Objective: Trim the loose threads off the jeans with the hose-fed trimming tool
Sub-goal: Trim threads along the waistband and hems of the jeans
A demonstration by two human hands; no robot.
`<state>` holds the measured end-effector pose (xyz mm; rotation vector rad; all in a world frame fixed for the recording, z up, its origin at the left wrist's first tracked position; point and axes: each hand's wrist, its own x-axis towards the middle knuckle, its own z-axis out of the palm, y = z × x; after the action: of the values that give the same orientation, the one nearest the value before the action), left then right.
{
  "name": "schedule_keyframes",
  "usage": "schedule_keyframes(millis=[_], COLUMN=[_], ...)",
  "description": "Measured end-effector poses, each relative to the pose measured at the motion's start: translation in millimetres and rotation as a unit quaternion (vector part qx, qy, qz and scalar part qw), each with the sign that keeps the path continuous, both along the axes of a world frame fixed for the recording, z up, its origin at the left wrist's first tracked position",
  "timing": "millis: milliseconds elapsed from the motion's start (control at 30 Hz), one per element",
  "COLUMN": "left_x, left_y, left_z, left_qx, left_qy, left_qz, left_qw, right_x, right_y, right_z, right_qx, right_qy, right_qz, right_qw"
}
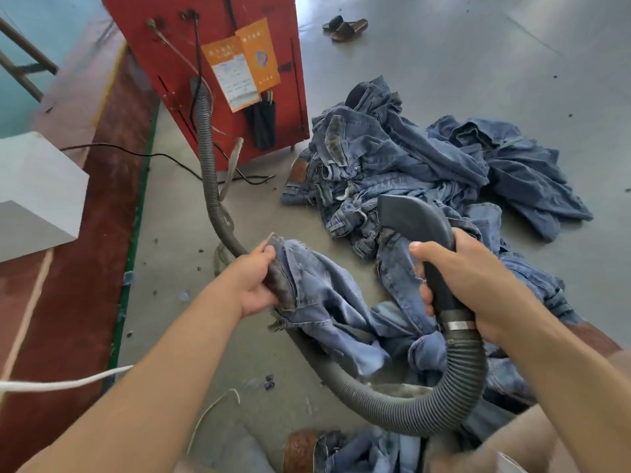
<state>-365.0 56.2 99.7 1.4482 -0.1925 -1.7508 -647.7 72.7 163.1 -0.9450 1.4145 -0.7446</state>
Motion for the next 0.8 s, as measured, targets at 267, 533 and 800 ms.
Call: schedule_keyframes(millis=[267,533,800], left_x=[12.6,27.4,-5.4], left_y=[-0.1,-4.4,-2.6], left_z=[-1.6,6.0,-20.4], left_qx=[0.044,-0.045,-0.059], left_qy=[-0.059,-0.062,-0.169], left_qz=[-0.068,-0.277,-0.082], left_qw=[0.995,0.958,0.98], right_x=[3.0,3.7,4.1], right_y=[10.2,14.3,16.0], right_z=[-1.3,10.0,7.7], right_qx=[0.006,-0.021,-0.022], right_qy=[0.061,0.068,0.064], right_qz=[0.084,0.127,0.115], right_qw=[0.995,0.989,0.991])
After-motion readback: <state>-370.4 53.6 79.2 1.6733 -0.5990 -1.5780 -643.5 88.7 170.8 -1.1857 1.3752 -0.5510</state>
